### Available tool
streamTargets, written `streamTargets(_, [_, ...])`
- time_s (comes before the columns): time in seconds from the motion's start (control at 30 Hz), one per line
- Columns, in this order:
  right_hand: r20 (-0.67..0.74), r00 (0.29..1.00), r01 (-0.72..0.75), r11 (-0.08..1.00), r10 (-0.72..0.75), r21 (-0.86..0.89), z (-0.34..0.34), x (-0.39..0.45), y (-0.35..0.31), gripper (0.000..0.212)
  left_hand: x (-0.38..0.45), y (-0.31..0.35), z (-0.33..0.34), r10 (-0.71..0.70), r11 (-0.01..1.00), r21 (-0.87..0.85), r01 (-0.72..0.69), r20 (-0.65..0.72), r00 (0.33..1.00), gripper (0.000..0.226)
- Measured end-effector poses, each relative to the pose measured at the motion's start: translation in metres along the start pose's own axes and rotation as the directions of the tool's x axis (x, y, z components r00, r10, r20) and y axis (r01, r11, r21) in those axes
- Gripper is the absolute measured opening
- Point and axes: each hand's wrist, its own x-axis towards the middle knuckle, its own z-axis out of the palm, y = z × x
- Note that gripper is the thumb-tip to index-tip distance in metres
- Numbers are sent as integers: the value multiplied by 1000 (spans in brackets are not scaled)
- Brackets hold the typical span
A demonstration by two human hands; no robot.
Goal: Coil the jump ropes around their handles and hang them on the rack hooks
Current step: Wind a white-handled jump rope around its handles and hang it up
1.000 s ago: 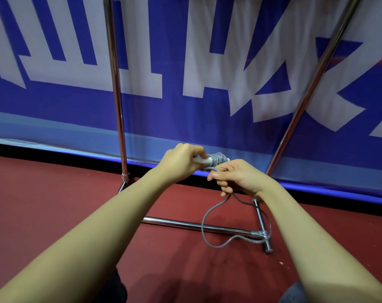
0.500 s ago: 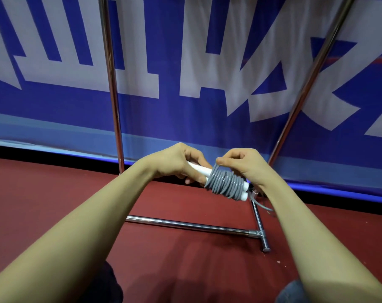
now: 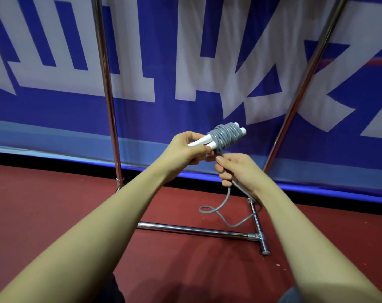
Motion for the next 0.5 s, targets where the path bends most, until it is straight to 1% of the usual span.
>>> streamTargets(0.07, [47, 999, -7, 1000, 7, -4, 0, 1, 2, 19, 2, -3, -1, 13, 990, 144, -6, -43, 999, 15])
streamTargets(0.13, [73, 997, -28, 999, 29, -26, 1, 1, 3, 20, 5, -7, -4, 33, 967, 255, -18, -57, 998, 15])
streamTargets(0.27, [55, 997, -45, 997, 49, -67, 2, 0, 1, 24, 6, -13, -7, 83, 923, 380, -64, -35, 996, 16])
streamTargets(0.37, [74, 995, -61, 998, 62, -8, 6, -2, 0, 27, 6, -18, -4, 145, 867, 487, -104, -48, 988, 17])
streamTargets(0.5, [124, 987, -117, 988, 104, 101, 13, -4, -1, 23, 6, -23, -6, 212, 816, 560, -145, -57, 976, 19])
